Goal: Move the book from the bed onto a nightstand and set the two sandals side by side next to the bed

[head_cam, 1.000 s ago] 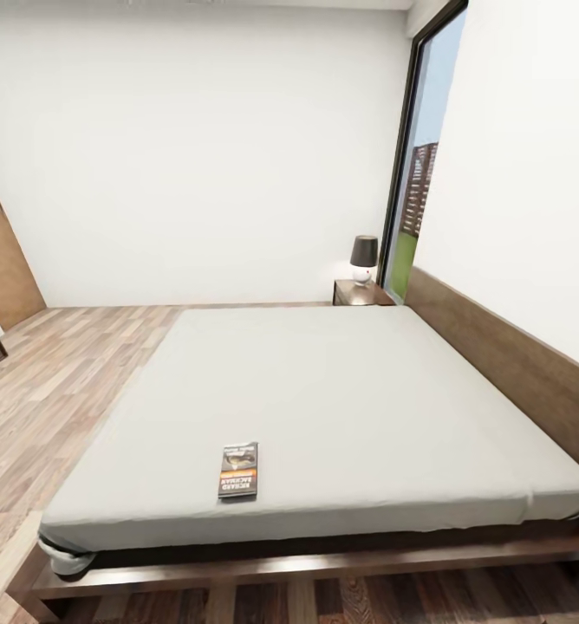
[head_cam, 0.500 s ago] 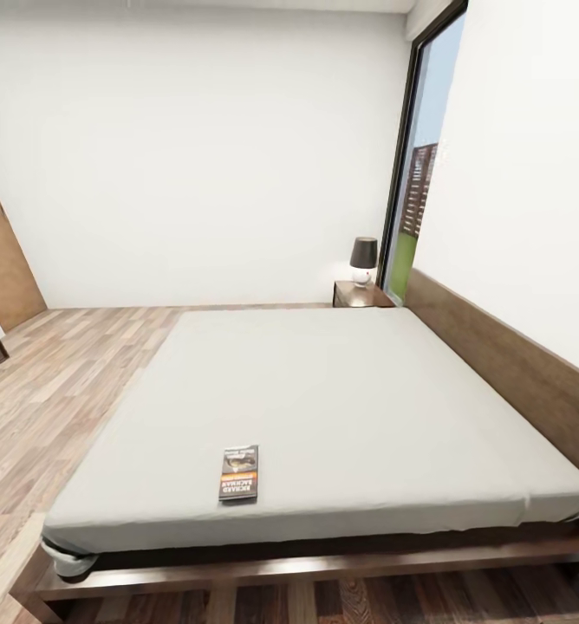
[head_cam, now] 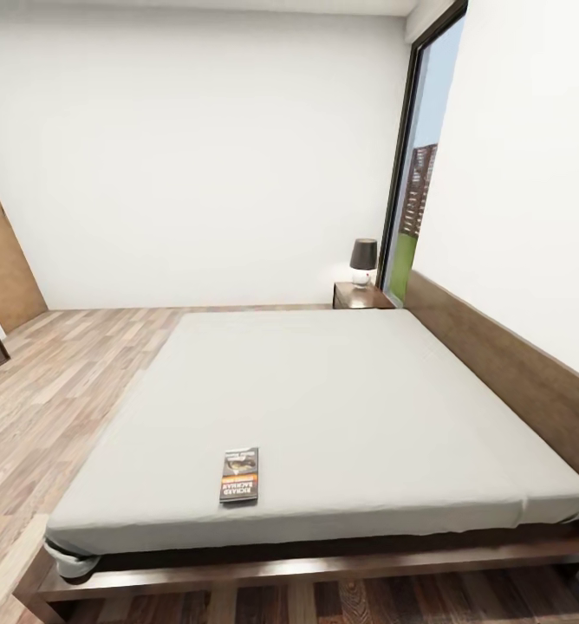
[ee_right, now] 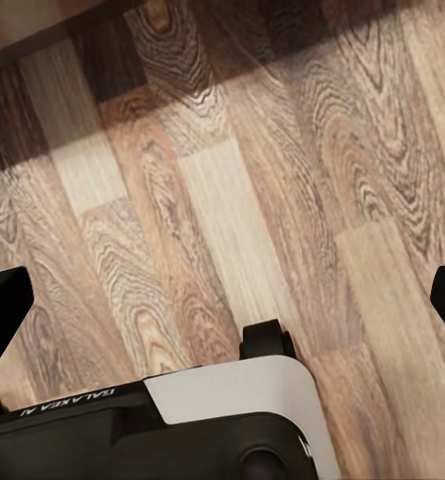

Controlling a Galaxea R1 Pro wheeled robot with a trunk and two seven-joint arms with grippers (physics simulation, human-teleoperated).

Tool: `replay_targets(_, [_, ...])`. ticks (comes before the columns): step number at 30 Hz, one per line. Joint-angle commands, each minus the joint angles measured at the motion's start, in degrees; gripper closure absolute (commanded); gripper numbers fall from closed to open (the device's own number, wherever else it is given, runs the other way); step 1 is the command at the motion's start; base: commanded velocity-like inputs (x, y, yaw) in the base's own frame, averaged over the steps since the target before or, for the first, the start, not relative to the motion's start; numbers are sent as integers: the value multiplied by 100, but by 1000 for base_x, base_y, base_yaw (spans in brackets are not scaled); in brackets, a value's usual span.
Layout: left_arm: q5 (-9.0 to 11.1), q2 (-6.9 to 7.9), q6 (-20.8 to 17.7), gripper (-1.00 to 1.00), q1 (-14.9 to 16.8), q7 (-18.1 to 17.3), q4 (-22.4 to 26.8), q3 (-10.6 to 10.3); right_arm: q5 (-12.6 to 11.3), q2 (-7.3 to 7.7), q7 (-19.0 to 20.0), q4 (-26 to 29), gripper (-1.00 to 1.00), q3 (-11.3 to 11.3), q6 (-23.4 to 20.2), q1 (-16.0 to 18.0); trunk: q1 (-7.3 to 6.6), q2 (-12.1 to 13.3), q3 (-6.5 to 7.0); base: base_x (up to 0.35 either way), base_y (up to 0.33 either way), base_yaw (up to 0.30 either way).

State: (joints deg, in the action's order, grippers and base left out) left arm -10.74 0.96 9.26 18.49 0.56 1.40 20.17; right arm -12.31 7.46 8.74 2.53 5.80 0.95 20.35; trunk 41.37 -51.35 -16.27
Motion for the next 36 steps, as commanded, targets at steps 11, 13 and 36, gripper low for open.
replay_targets(11, [-60, 1, 23, -100, 5, 6, -8, 48, -17, 1, 31, -7, -100, 44, 10, 4, -242, 438, 191, 0, 0, 0])
replay_targets(13, [-60, 1, 25, -100, 5, 6, -8, 48, -17, 1, 31, -7, -100, 44, 10, 4, -286, 518, 227, 0, 0, 0])
replay_targets(36, [-60, 1, 23, -100, 5, 6, -8, 48, -17, 1, 31, -7, -100, 44, 10, 4, -791, 1441, 640, 0, 0, 0])
